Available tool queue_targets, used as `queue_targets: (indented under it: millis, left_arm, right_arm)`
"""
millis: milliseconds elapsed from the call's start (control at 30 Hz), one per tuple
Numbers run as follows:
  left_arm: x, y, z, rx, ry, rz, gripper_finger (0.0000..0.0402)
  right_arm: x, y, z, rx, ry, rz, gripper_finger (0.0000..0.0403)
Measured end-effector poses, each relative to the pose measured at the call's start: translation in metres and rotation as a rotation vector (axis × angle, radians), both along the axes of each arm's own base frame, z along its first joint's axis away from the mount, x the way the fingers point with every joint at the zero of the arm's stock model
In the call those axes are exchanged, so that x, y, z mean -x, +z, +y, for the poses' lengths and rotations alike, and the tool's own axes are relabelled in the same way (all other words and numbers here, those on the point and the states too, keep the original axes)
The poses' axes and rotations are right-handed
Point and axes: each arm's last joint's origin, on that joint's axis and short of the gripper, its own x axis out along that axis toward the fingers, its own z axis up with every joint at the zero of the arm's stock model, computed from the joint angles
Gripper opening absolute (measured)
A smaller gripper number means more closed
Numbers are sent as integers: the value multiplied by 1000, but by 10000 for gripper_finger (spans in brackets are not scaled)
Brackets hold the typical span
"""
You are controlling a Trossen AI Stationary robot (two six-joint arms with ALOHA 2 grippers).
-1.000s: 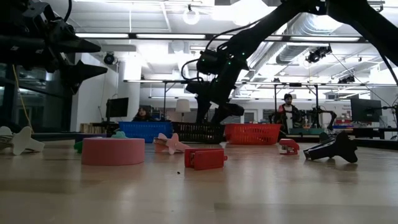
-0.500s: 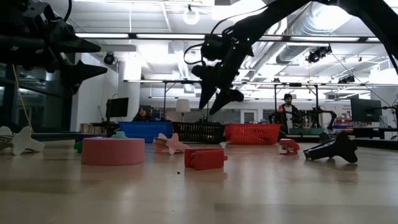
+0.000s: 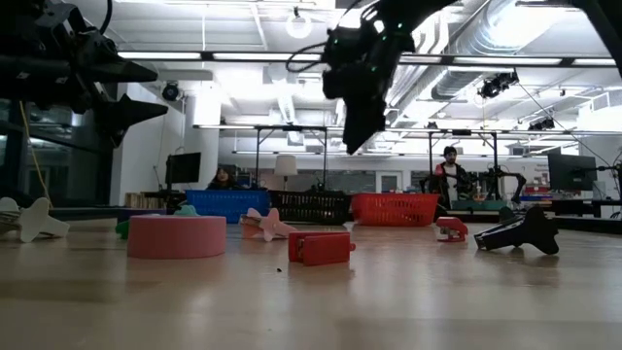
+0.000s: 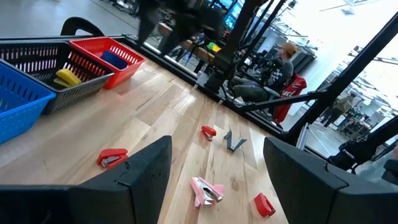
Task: Pick and place Stapler, Stapler remover, tape
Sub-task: Put the middle red stapler into the black bin
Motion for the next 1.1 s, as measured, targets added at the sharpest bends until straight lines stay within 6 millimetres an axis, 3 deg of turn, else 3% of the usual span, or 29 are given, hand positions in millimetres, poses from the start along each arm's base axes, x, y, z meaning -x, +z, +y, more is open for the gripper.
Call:
queue_targets:
  millis: [233, 633, 867, 967, 1100]
  left_arm:
    - [0, 0, 0, 0, 0, 0, 250]
    - [0, 0, 0, 0, 0, 0, 250]
    - [0, 0, 0, 0, 0, 0, 250]
    - [0, 0, 0, 0, 0, 0, 250]
    - [0, 0, 0, 0, 0, 0, 250]
  right_arm:
    - [31, -7, 32, 1, -13, -30, 211]
    - [101, -21, 82, -68, -143, -18, 211]
    - [125, -35, 105, -119, -216, 19, 211]
    - [130, -43, 114, -115, -165, 34, 211]
    - [132, -57, 128, -48, 29, 26, 211]
